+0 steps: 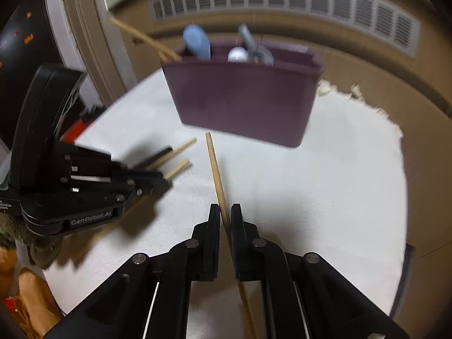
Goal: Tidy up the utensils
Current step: 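Lift both chopsticks upright with both tools over the caddy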
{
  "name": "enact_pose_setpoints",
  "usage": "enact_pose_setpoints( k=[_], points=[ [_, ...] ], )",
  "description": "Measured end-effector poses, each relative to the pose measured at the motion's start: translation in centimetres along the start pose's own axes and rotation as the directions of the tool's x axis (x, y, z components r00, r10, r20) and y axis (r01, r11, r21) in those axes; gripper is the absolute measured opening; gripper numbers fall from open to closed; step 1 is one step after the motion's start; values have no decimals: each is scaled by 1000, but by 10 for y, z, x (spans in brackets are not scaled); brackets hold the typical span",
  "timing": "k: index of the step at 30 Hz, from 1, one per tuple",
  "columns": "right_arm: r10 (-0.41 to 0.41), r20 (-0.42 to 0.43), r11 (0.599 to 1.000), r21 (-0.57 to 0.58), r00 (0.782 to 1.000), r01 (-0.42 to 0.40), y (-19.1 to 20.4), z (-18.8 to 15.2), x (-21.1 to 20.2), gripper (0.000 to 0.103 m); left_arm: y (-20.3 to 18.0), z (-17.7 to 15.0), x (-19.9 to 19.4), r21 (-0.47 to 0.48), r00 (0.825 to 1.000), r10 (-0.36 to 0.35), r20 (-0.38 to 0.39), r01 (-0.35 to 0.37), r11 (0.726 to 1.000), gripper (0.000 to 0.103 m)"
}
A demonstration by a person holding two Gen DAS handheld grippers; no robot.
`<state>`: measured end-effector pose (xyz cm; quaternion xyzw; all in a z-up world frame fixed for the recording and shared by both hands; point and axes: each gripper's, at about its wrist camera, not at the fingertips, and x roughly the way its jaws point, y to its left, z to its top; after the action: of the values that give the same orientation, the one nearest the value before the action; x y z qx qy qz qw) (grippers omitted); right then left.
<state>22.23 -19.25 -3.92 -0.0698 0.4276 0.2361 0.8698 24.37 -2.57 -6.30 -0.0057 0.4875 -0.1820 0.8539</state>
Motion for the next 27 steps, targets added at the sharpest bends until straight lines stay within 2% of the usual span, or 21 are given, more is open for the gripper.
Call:
enact_pose_setpoints(
  k=[2, 4, 7, 11, 15, 16, 17, 20, 23, 27],
  points=[
    [2, 53, 1000, 18, 999, -3, 1, 0, -19, 8, -5, -2, -27, -4, 997, -15, 75, 15, 1000, 6],
    [6, 105, 999, 32, 994, -10, 3, 2, -38, 7, -13, -3, -59, 8, 987, -23, 160, 22, 1000, 6],
    [16, 185, 998, 52, 983, -26, 6, 9, -67, 6, -23, 2, -106, 32, 960, -23, 278, 14, 999, 6],
    [2, 306, 998, 59, 952, -21, 8, 29, -113, 5, -31, 19, -165, 39, 903, -36, 428, 22, 999, 6],
    [-25, 415, 999, 37, 909, 11, 15, 65, -151, 5, -28, 65, -210, 9, 791, -42, 610, 46, 999, 6],
    [-39, 451, 999, 32, 892, 27, 16, 79, -163, 5, -28, 76, -219, 6, 759, -40, 650, 48, 999, 6],
    [-46, 469, 999, 27, 882, 38, 17, 89, -171, 5, -29, 85, -226, 5, 733, -40, 679, 50, 999, 6],
    [-80, 524, 996, 17, 848, 83, 17, 121, -191, 5, -27, 107, -234, 19, 674, -46, 737, 47, 999, 6],
    [-106, 548, 993, 20, 830, 114, 13, 145, -196, 5, -26, 128, -232, 20, 613, -23, 789, 13, 1000, 6],
    [-133, 553, 990, 28, 822, 141, -1, 172, -187, 5, -16, 148, -222, -26, 496, 36, 868, -27, 999, 6]
  ],
)
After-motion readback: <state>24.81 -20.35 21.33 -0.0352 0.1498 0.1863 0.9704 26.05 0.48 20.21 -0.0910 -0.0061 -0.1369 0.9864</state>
